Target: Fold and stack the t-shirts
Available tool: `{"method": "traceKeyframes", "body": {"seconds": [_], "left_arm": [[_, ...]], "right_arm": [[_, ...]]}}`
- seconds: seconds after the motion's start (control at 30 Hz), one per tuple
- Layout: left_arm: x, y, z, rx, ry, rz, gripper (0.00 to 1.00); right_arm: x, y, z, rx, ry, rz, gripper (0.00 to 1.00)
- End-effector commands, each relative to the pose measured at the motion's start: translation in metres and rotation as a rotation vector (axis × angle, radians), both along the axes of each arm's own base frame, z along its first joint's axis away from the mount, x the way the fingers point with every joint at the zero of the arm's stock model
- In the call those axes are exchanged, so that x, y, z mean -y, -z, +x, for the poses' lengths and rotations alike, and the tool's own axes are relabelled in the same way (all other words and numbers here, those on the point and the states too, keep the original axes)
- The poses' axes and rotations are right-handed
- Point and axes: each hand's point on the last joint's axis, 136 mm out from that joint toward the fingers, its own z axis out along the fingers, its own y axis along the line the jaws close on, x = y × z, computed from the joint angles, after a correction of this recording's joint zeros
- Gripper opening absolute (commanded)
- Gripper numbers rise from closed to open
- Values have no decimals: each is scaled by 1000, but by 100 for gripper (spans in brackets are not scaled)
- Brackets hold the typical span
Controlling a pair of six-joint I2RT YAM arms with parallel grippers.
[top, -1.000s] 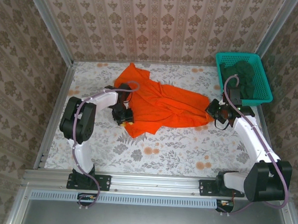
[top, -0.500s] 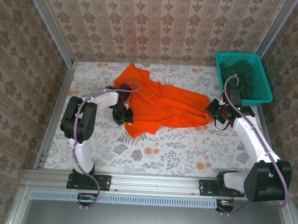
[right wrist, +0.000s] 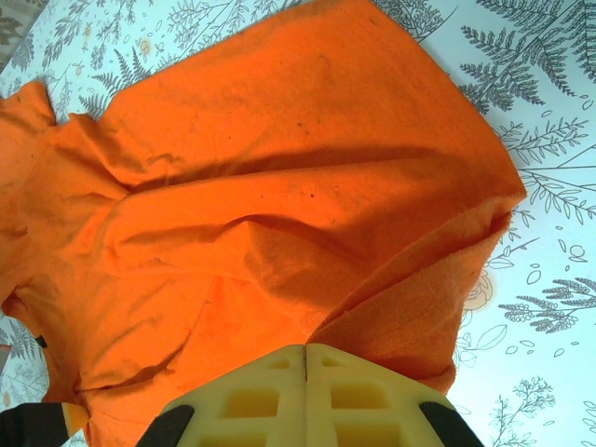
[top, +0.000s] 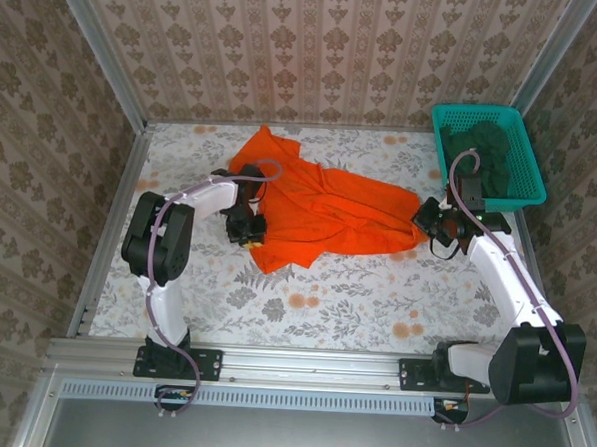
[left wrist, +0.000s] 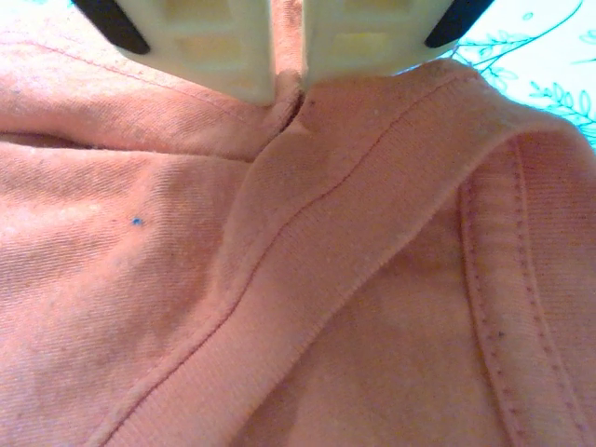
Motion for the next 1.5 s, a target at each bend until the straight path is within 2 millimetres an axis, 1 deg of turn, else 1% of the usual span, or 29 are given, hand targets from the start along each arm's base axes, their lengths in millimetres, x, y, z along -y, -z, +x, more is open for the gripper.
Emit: {"method": "traceKeyframes", "body": {"seconds": [0.0, 0.1, 0.23, 0.4, 0.5, 0.6, 0.7, 0.77, 0.87, 0.93, 0.97, 1.03, 1.07, 1.13, 1.17, 1.2, 1.27, 1.33, 1.37, 1.43, 1.47], "left_arm": [[-1, -13, 4, 26, 24, 8, 13], [1, -16, 5, 30, 26, 4, 12], [1, -18, 6, 36, 30, 5, 5], [3, -20, 8, 38, 35, -1, 0], [5, -28, 12, 66, 38, -14, 0], [7, -47, 20, 124, 40, -29, 0], [10, -84, 35, 238, 45, -56, 0], [12, -119, 47, 339, 41, -95, 0], [12, -193, 67, 561, 26, -160, 0], [7, -250, 74, 730, 13, -198, 0], [2, -276, 75, 804, 4, -208, 0], [-11, -316, 70, 916, -22, -206, 0], [-19, -332, 64, 972, -38, -203, 0], [-36, -353, 50, 1071, -82, -197, 0], [-45, -352, 41, 1097, -105, -187, 0], [-53, -349, 33, 1110, -127, -174, 0], [-74, -320, 15, 1063, -196, -126, 0], [-92, -274, -9, 935, -249, -95, 0], [-97, -253, -19, 869, -257, -90, 0], [-108, -205, -45, 709, -293, -81, 0], [-111, -187, -54, 647, -308, -80, 0]], "right_arm": [[-3, -1, -4, 4, 6, 17, 0], [-4, 1, -5, 2, 6, 19, 0], [-4, 1, -5, 3, 7, 18, 0], [-5, 1, -5, 5, 8, 17, 0], [-5, 0, -6, 4, 10, 16, 0], [-4, -2, -5, 6, 13, 11, 0], [-1, -11, -2, 22, 20, -3, 0], [0, -21, 4, 40, 19, -12, 0], [1, -44, 18, 71, 8, -22, 0], [0, -64, 28, 102, 4, -19, 0], [1, -76, 32, 125, 6, -16, 0], [3, -98, 37, 166, 16, -13, 0], [4, -109, 38, 188, 24, -13, 0], [8, -124, 37, 227, 46, -15, 0], [9, -127, 34, 240, 60, -10, 0], [9, -124, 30, 236, 69, -5, 0], [10, -107, 20, 202, 79, -1, 0], [10, -74, 3, 117, 90, 4, 0], [10, -61, -4, 87, 92, 5, 0], [11, -29, -21, 14, 116, 14, 0], [12, -17, -27, -10, 129, 18, 0]]}}
